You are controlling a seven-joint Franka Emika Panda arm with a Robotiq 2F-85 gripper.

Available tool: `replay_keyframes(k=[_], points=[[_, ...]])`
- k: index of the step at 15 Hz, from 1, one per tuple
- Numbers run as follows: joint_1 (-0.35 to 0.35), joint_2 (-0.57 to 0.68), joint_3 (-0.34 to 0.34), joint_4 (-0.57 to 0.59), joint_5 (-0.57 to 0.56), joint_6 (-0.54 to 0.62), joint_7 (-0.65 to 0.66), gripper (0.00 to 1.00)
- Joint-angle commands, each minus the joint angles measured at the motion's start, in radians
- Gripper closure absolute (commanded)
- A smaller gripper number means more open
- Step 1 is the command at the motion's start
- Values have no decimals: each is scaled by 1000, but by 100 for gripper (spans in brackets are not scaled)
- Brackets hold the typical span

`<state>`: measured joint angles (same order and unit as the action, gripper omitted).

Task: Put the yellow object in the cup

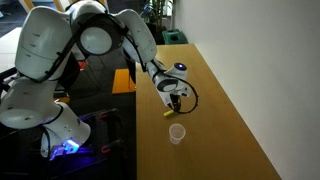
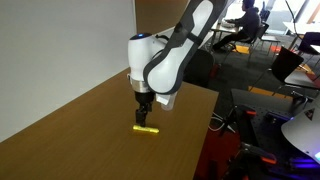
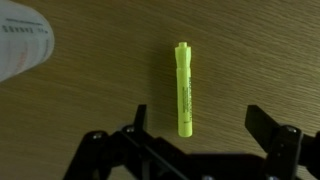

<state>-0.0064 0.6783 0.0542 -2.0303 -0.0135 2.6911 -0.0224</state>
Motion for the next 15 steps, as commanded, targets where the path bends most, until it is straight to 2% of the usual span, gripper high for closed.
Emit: replay_keyframes(k=[1,8,15], points=[[-23,79,21,97,10,-30,-68,0],[-15,192,14,223,1,-69,-84,0],[-12,256,14,293,0,-98,-82,2]])
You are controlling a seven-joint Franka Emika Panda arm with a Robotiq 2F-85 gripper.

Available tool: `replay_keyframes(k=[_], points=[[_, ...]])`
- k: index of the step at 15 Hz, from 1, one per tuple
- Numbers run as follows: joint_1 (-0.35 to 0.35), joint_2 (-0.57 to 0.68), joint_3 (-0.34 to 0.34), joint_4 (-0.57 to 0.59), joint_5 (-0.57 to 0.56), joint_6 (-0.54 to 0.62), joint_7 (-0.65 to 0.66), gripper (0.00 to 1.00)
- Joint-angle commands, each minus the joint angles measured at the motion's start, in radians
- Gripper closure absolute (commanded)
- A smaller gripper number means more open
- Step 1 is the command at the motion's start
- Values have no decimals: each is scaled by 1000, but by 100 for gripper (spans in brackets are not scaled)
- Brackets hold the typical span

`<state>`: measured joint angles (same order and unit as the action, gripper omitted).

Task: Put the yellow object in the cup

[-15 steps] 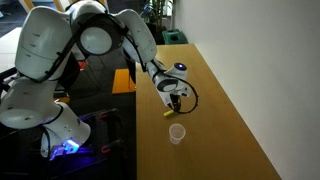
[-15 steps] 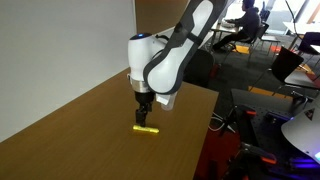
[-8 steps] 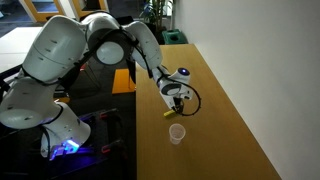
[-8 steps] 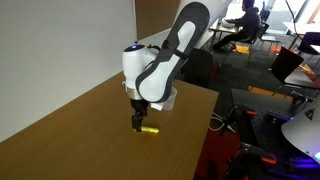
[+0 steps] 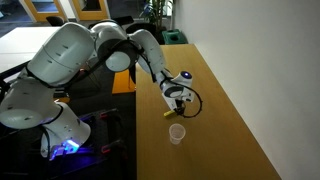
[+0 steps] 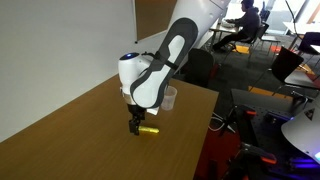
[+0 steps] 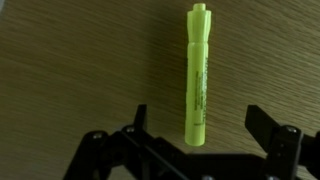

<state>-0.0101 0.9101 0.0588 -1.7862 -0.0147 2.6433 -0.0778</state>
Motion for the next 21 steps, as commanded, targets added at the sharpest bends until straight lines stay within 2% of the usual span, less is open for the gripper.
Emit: replay_keyframes(k=[1,2,3,12,14,21], points=[[-8,30,9,55,1,-51,-26,5],[-9,33,11,59,1,-52,-27,15],[-9,38,11,63,1,-54,-28,31],[-2,8,9,53,5,-55,-10,99],[1,-11,11,36,11,-59,3,95],[11,-142,3,-34,26,-55,59,95]])
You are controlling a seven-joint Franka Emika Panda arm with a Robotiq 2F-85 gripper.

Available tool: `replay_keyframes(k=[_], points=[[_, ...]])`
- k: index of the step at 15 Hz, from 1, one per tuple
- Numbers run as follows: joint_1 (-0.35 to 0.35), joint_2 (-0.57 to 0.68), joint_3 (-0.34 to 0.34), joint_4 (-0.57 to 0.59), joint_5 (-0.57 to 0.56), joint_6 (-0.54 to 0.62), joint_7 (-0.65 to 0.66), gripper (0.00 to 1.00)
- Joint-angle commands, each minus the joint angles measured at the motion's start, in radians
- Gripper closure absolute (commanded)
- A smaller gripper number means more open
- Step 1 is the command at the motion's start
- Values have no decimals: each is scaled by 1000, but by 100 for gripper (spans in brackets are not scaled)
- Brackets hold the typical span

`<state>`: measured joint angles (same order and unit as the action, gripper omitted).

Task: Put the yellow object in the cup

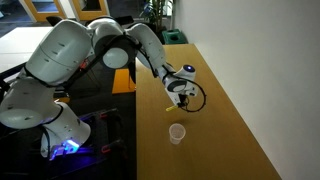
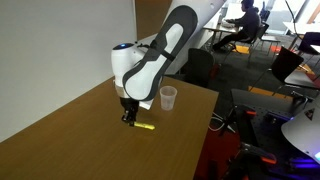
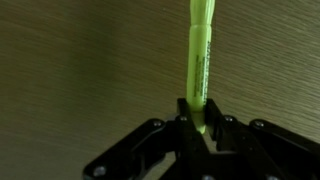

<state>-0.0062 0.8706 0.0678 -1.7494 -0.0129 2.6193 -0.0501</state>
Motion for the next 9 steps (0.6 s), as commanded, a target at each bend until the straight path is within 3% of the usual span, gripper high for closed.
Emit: replay_keyframes(k=[1,9], points=[[16,-126,-17,-81,22,-27,51,95],[127,-283,-135,-165,-10,-42,317,95]])
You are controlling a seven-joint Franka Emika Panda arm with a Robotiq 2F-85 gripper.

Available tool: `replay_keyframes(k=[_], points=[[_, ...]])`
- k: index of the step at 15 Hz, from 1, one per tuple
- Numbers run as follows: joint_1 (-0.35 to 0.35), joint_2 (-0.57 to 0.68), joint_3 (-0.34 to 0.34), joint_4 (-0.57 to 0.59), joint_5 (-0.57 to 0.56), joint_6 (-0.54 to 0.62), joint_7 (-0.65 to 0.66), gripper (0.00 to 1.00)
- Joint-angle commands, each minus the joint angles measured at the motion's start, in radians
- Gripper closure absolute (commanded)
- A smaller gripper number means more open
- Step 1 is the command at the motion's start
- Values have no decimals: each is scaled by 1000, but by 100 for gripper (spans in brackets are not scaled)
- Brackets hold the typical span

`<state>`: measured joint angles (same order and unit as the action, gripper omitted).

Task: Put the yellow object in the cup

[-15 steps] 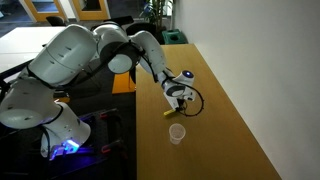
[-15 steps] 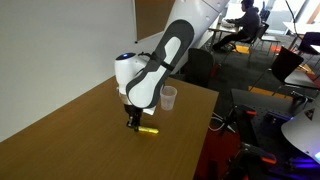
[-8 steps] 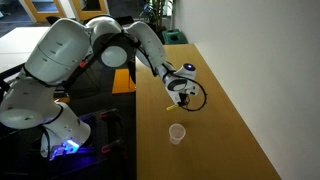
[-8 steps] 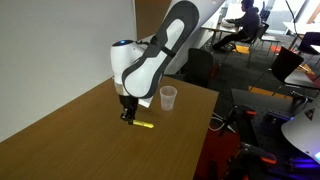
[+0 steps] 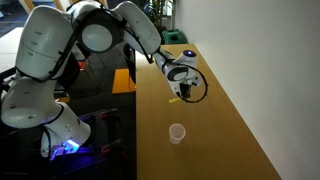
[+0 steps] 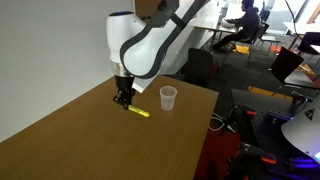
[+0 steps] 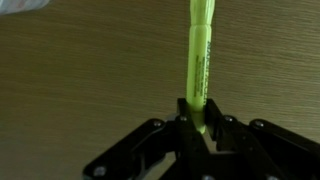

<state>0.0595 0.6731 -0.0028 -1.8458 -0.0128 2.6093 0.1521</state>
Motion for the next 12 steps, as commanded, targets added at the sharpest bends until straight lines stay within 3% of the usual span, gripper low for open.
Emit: replay_keyframes(k=[1,8,12], points=[[87,-98,-91,-81,-19,-25,169,95],[265,-143,-282,-138,-134,-8,580,95],[332,-144,-366,-137,-239,-37,840,95]])
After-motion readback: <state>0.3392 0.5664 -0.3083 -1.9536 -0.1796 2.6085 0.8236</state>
